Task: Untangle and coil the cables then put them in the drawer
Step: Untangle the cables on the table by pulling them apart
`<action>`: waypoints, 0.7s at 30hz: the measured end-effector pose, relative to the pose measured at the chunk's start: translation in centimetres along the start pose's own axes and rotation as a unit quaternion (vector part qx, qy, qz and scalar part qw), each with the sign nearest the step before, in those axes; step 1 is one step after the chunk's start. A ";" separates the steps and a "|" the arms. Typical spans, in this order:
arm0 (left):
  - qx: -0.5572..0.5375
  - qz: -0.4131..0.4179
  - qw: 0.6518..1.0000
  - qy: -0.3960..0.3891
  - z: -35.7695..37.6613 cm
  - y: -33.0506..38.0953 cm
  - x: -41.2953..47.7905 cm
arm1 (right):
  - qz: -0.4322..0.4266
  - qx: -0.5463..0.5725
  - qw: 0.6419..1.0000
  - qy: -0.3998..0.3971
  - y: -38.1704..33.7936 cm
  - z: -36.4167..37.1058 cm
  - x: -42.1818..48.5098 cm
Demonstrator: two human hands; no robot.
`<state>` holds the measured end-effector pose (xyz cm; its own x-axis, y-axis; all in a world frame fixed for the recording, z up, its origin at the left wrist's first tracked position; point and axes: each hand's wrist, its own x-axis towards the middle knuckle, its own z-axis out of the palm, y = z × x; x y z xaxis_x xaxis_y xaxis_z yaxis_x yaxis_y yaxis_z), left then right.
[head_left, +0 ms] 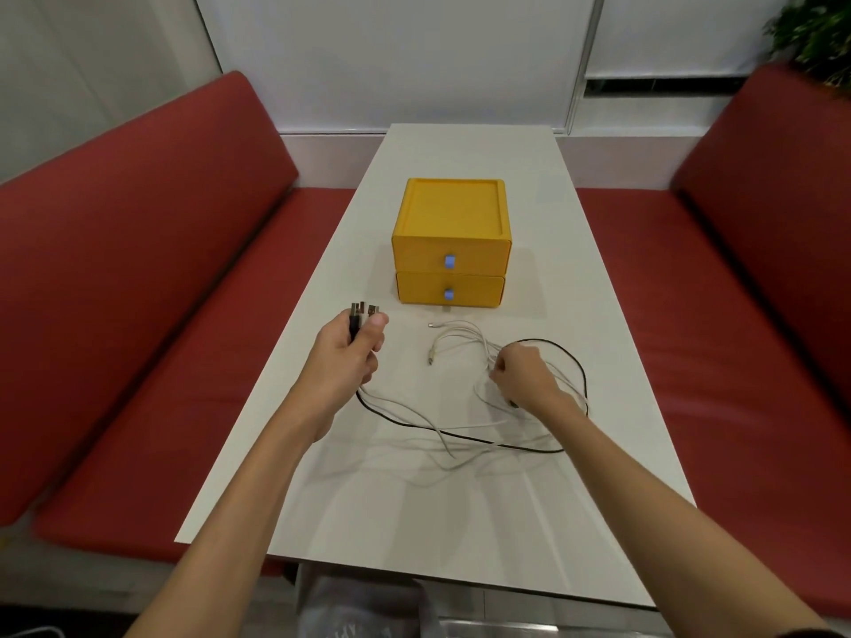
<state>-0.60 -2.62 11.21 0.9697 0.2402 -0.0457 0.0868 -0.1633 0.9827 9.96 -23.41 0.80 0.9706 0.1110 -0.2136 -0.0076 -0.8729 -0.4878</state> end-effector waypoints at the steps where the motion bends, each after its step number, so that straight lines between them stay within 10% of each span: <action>1: 0.000 -0.002 1.000 0.000 0.0 0.0 0.0 | 0.012 -0.020 1.000 -0.008 -0.1 0.4 -0.4; 10: 0.006 0.011 1.000 -0.018 0.2 0.1 -0.1 | 0.053 -0.047 0.997 -0.039 0.4 0.0 -0.6; 21: -0.026 0.037 0.998 -0.047 2.1 1.4 0.0 | -0.107 0.450 0.876 -0.136 -3.0 -14.2 -2.3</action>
<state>-0.04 -4.84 12.18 0.9902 0.1388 0.0130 0.0047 -0.1264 0.9920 11.19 -27.77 14.80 0.8805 0.4426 -0.1697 -0.1375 -0.1041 -0.9850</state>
